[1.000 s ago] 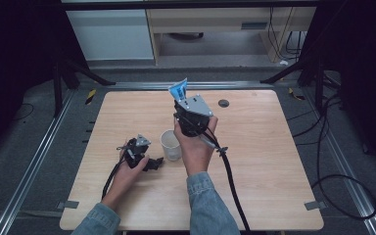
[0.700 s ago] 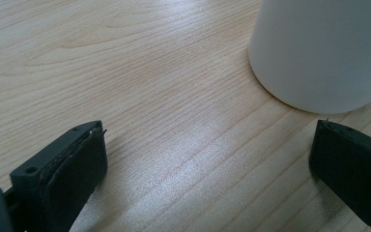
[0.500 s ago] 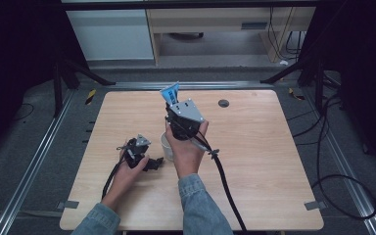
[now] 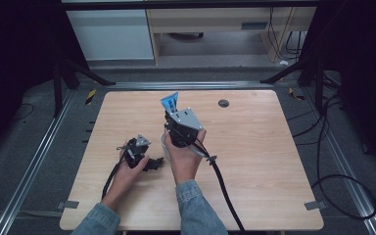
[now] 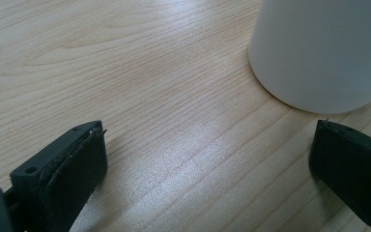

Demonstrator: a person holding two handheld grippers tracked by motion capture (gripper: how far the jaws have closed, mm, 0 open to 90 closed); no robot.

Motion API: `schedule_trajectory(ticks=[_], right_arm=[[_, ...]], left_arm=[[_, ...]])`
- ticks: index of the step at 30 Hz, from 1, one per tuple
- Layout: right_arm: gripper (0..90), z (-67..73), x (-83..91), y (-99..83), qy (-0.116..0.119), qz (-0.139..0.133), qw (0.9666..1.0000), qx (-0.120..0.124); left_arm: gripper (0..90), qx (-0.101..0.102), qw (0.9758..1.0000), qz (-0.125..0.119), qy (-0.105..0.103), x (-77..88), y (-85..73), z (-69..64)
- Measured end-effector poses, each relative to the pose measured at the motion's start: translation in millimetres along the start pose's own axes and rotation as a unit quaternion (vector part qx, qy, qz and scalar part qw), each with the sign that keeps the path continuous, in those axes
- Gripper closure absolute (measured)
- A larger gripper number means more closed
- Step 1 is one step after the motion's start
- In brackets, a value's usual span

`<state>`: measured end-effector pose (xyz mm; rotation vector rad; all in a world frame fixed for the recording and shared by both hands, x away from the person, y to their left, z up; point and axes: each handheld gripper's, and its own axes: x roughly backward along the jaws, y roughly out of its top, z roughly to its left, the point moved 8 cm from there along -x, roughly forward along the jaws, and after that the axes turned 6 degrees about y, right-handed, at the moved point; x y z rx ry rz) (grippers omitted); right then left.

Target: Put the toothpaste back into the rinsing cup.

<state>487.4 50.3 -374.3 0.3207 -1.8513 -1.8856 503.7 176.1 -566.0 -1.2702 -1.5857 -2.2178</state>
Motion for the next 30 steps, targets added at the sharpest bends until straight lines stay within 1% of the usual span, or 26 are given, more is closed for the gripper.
schedule_trajectory(ticks=[1,3,4,6,9,10,17,21,24,27,30], right_arm=[[73.1,0.0,-0.3,-2.3,-0.001,0.001,1.0,0.003],[73.1,0.7,-1.3,-6.6,-0.009,0.008,0.9998,0.018],[73.1,0.3,-1.7,-8.6,-0.009,0.009,0.9997,0.02],[73.1,-0.9,-2.4,-11.8,-0.006,0.009,0.9999,0.01],[73.1,-1.5,-3.4,-16.2,-0.008,0.011,0.9998,0.014],[73.1,-1.4,-3.7,-18.5,-0.007,0.012,0.9999,0.01],[73.0,1.1,-6.9,-27.6,-0.001,0.016,0.9998,0.009],[73.0,0.3,-8.4,-33.7,-0.002,0.018,0.9998,0.002],[72.9,0.6,-10.0,-36.9,0.002,0.017,0.9999,0.003],[72.9,0.1,-11.8,-39.8,0.001,0.019,0.9998,0.005],[72.9,-1.2,-13.2,-42.9,0.001,0.022,0.9998,0.002]], left_arm=[[0.0,0.0,1.0,0.0,0.0,0.0,0.0,0.0],[0.0,0.001,1.0,0.0,0.0,0.0,0.0,-0.1],[0.0,0.001,1.0,0.0,0.0,0.0,0.0,-0.1],[0.0,0.001,1.0,0.0,0.0,0.0,-0.1,-0.2],[0.0,0.001,1.0,0.0,0.0,0.0,-0.1,-0.1],[0.0,0.001,1.0,0.0,0.0,0.0,-0.1,-0.1],[0.0,0.001,1.0,0.0,0.0,0.0,-0.1,-0.2],[0.0,-0.002,1.0,0.001,-0.001,0.2,-0.3,0.1],[0.0,-0.002,1.0,0.002,-0.001,0.2,-0.3,0.0],[0.0,-0.002,1.0,0.002,-0.001,0.2,-0.3,0.1],[0.0,-0.002,1.0,0.002,-0.001,0.3,-0.4,0.1]])
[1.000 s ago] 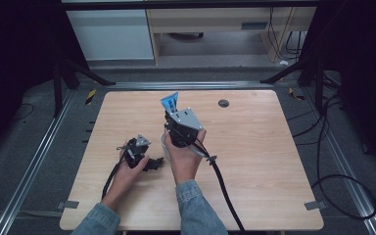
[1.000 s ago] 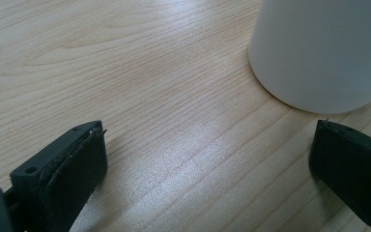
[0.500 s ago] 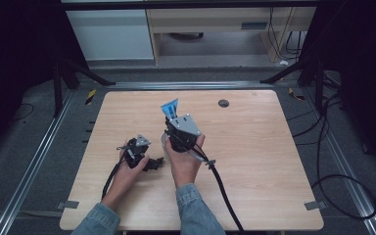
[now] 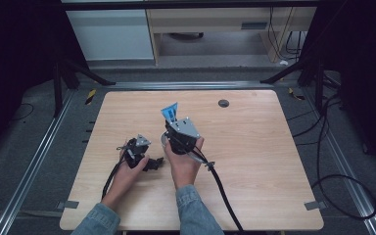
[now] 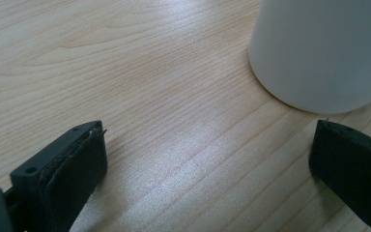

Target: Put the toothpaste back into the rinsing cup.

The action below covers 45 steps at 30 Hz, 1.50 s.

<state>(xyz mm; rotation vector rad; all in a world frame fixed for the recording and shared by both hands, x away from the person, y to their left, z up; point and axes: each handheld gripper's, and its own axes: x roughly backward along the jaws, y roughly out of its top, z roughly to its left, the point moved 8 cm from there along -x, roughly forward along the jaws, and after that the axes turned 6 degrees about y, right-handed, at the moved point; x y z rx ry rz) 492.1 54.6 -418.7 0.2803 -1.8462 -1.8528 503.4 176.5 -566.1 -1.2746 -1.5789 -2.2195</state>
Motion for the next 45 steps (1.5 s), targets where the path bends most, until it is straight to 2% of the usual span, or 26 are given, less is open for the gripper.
schedule_trajectory(ticks=[20,45], right_arm=[[72.8,-3.1,-6.2,-15.7,0.003,0.013,0.9999,-0.009],[72.6,-2.9,-11.6,-25.9,0.013,0.024,0.9994,-0.023]], left_arm=[[0.0,-0.002,1.0,0.002,0.0,0.2,-0.2,0.3],[0.0,-0.001,1.0,0.001,-0.001,0.2,-0.2,-0.1]])
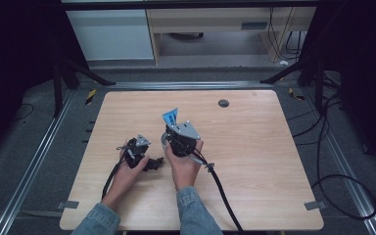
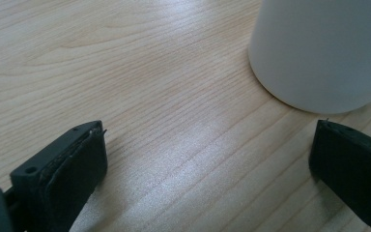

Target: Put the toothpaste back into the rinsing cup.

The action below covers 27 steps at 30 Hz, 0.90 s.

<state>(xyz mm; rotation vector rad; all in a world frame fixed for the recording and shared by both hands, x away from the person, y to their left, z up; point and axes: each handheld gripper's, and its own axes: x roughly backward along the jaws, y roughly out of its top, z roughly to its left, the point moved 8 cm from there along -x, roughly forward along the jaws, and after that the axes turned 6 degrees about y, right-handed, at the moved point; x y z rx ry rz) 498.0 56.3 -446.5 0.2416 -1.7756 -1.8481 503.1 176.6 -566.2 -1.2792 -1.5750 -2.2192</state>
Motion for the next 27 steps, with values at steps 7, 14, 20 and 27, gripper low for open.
schedule_trajectory(ticks=[7,14,20,27], right_arm=[[72.5,-1.3,-1.9,-2.4,0.0,0.005,1.0,-0.001],[72.4,-1.6,-4.0,-5.2,0.004,0.008,0.9999,-0.005],[72.3,-2.7,-4.3,-5.0,0.006,0.008,0.9999,-0.011],[71.9,-5.1,-4.2,-5.0,0.009,0.009,0.9998,-0.017]], left_arm=[[0.0,0.0,1.0,0.0,0.0,0.0,0.0,0.0],[0.0,0.0,1.0,0.0,0.0,0.0,0.0,0.0],[0.0,0.0,1.0,0.0,0.0,0.0,0.0,0.0],[0.0,0.0,1.0,0.0,0.0,0.0,0.0,0.0]])
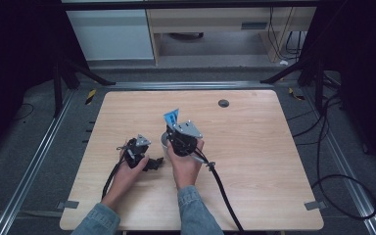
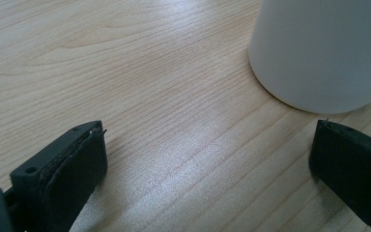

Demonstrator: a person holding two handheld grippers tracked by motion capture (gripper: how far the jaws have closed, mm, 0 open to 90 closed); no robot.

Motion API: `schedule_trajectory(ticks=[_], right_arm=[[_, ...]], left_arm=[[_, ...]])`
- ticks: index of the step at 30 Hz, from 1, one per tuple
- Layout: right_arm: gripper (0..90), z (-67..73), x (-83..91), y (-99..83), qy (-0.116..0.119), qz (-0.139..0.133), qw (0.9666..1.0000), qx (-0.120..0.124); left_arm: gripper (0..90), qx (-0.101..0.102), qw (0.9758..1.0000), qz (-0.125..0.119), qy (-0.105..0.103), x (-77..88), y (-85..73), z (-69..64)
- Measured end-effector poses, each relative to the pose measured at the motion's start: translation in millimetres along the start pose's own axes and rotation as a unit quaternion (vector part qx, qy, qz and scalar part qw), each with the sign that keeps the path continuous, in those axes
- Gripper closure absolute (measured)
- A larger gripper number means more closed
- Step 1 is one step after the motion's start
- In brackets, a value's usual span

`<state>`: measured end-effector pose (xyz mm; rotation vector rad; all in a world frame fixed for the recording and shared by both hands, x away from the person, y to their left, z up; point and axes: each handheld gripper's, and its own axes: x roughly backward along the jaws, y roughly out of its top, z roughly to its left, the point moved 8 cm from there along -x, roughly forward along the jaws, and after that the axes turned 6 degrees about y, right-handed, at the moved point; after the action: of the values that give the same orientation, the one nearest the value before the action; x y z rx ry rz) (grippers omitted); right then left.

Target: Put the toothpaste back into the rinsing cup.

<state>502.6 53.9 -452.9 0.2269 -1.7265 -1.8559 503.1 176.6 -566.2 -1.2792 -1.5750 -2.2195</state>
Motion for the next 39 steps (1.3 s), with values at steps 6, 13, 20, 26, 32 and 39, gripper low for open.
schedule_trajectory(ticks=[6,13,20,26,32,39], right_arm=[[71.3,-2.7,-0.2,0.5,0.003,0.004,0.9999,-0.009],[70.5,-7.1,0.4,1.0,0.002,0.008,0.9999,-0.014],[69.7,-10.4,0.4,1.7,-0.002,0.014,0.9998,-0.017],[69.2,-11.7,-0.5,2.3,-0.002,0.015,0.9998,-0.013],[67.8,-12.9,-0.4,2.9,-0.002,0.021,0.9997,-0.009],[66.4,-14.6,0.8,3.9,-0.003,0.024,0.9997,-0.008]], left_arm=[[0.0,-0.003,1.0,0.002,0.0,0.3,-0.3,0.4],[0.0,0.0,1.0,0.0,0.0,0.0,0.0,0.0],[0.0,0.0,1.0,0.0,0.0,0.0,0.0,0.0],[0.0,0.0,1.0,0.0,0.0,0.0,0.0,0.0],[0.0,0.0,1.0,0.0,0.0,0.0,0.0,0.0],[0.0,0.0,1.0,0.0,0.0,0.0,0.0,0.0]])
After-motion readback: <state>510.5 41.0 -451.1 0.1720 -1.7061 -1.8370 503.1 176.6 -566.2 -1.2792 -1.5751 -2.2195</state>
